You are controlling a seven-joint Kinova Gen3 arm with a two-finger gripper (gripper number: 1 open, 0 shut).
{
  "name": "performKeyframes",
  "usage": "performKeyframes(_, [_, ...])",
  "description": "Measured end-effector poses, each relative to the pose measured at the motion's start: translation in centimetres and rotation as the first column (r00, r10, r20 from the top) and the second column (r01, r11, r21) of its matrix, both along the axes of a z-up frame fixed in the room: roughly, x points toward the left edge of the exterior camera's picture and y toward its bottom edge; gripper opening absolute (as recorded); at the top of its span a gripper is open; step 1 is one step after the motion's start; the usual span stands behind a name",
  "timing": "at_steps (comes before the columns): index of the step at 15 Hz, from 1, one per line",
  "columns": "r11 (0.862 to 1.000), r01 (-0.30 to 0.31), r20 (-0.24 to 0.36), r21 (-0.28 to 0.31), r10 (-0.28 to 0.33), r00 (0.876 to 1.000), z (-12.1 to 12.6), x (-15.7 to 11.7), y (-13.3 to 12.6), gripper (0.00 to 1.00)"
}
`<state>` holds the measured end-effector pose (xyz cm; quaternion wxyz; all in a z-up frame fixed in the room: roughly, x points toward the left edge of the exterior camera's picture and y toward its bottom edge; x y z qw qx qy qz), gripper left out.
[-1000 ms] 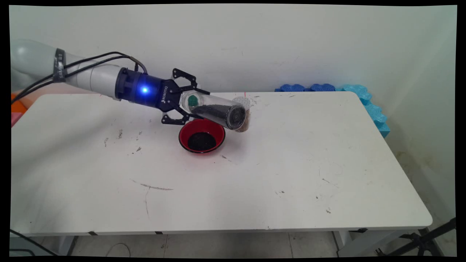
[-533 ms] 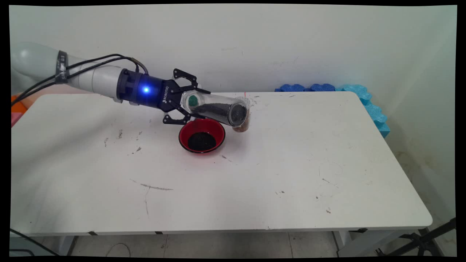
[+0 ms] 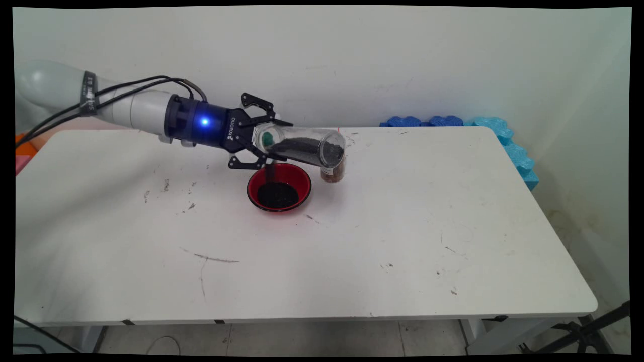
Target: Pour the black seasoning powder in the red bowl
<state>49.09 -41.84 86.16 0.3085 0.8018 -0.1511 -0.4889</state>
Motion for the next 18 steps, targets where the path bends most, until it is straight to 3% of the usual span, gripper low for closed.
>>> performKeyframes(18, [1.000, -0.014, -0.029, 0.024, 0.014, 0.999, -0.12, 0.07, -0.11, 0.00])
